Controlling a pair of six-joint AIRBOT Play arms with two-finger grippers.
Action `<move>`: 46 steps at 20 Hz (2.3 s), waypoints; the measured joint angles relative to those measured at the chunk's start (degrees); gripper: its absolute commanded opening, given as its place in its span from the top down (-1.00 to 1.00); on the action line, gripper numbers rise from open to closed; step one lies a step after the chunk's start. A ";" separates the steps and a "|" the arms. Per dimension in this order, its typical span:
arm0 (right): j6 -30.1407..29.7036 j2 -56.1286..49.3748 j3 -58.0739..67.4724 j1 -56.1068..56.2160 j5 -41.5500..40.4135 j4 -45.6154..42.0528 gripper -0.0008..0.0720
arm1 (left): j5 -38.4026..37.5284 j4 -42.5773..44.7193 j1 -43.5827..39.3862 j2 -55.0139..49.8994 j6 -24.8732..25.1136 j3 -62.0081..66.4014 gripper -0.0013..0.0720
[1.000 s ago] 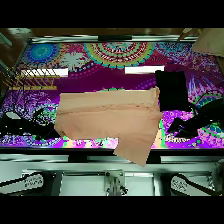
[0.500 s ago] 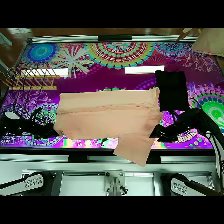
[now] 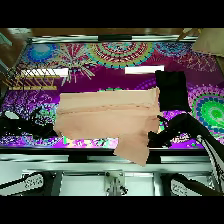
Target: Fold the shirts.
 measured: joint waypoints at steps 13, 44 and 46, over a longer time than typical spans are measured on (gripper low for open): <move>1.29 7.48 19.37 0.59 8.68 1.57 0.80 | -1.42 -6.91 0.00 0.92 4.79 15.87 0.87; 2.95 -20.74 39.08 -1.16 18.88 -2.97 -0.84 | 7.74 -20.96 -4.11 -12.76 -2.21 32.89 -0.87; 3.48 -21.68 39.08 -0.68 19.50 -4.31 -0.84 | 6.51 -20.96 -4.26 -11.13 -2.16 33.42 -0.87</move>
